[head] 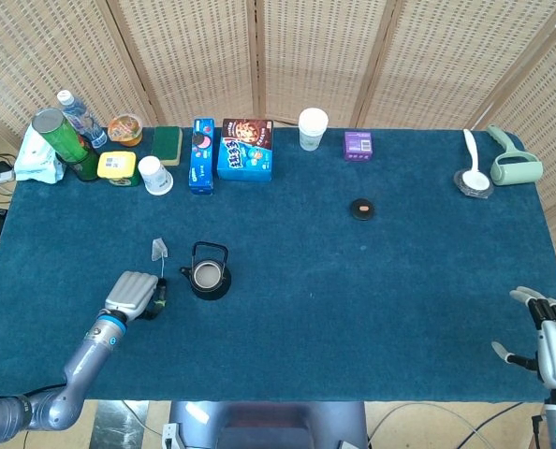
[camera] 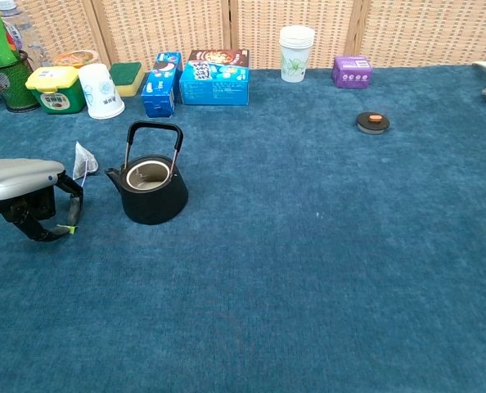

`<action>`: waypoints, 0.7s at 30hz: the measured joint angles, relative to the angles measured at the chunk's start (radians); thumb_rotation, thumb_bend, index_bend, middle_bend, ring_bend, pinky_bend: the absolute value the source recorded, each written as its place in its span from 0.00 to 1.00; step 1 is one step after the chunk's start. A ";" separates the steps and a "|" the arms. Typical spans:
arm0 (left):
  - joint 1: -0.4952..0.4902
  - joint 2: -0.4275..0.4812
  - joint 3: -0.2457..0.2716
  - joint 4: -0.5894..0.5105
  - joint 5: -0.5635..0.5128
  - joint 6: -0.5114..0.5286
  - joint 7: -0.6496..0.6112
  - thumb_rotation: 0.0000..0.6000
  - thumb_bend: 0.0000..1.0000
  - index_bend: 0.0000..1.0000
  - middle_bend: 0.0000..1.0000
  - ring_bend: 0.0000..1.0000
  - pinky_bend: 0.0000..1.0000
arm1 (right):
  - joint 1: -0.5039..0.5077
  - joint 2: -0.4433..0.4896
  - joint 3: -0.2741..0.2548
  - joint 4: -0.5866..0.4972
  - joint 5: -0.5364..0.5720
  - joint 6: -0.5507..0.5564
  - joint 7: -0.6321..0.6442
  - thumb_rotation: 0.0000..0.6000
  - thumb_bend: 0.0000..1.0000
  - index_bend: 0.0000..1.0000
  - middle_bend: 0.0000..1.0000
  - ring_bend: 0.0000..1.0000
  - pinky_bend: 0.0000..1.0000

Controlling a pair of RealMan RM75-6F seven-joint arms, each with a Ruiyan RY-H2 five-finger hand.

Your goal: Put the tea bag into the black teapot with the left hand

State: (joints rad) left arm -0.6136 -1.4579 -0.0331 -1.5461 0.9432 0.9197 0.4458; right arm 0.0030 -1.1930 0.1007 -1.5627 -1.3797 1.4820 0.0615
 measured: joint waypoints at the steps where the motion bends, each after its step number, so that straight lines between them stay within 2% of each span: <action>1: -0.001 0.000 0.001 0.001 0.000 0.000 0.000 1.00 0.43 0.57 1.00 1.00 0.97 | -0.001 0.000 0.000 -0.001 0.000 0.001 0.000 1.00 0.02 0.24 0.22 0.23 0.16; 21: -0.006 -0.004 0.009 0.008 -0.010 -0.001 0.001 1.00 0.48 0.62 1.00 1.00 0.97 | -0.008 0.000 0.000 -0.005 0.001 0.008 -0.004 1.00 0.02 0.24 0.22 0.23 0.16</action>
State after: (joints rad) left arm -0.6191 -1.4618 -0.0245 -1.5385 0.9330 0.9189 0.4464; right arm -0.0049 -1.1931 0.1006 -1.5674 -1.3788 1.4900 0.0575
